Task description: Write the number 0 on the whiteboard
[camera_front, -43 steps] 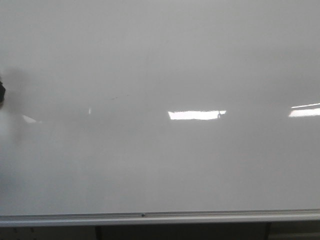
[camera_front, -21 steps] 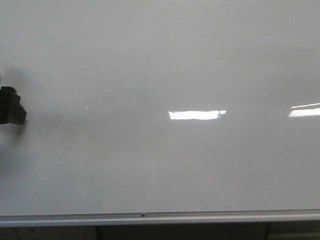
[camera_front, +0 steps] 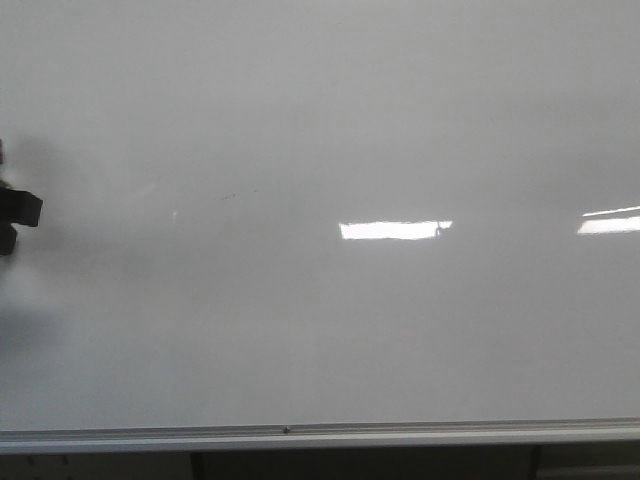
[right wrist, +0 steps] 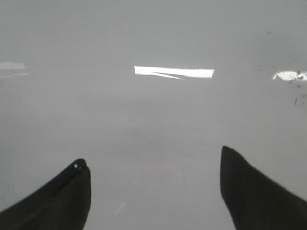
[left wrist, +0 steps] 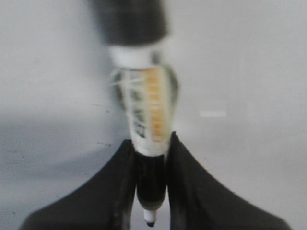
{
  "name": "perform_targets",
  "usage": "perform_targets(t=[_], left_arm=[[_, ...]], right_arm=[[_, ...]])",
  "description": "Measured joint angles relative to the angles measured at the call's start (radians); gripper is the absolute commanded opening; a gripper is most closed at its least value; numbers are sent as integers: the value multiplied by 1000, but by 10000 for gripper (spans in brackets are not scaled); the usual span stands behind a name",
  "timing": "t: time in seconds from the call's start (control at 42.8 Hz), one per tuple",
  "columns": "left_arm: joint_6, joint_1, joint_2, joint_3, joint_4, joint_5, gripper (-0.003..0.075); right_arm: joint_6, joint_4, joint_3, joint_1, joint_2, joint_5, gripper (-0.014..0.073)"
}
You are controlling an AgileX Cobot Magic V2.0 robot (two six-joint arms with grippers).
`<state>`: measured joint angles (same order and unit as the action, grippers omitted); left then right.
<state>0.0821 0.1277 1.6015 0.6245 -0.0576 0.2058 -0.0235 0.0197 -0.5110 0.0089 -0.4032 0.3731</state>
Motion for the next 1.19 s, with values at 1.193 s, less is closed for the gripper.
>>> perform_targets(t=[1.193], left_arm=[[-1063, 384, -133, 255, -761, -1238, -13]], right_arm=[[244, -294, -328, 167, -407, 524, 531]])
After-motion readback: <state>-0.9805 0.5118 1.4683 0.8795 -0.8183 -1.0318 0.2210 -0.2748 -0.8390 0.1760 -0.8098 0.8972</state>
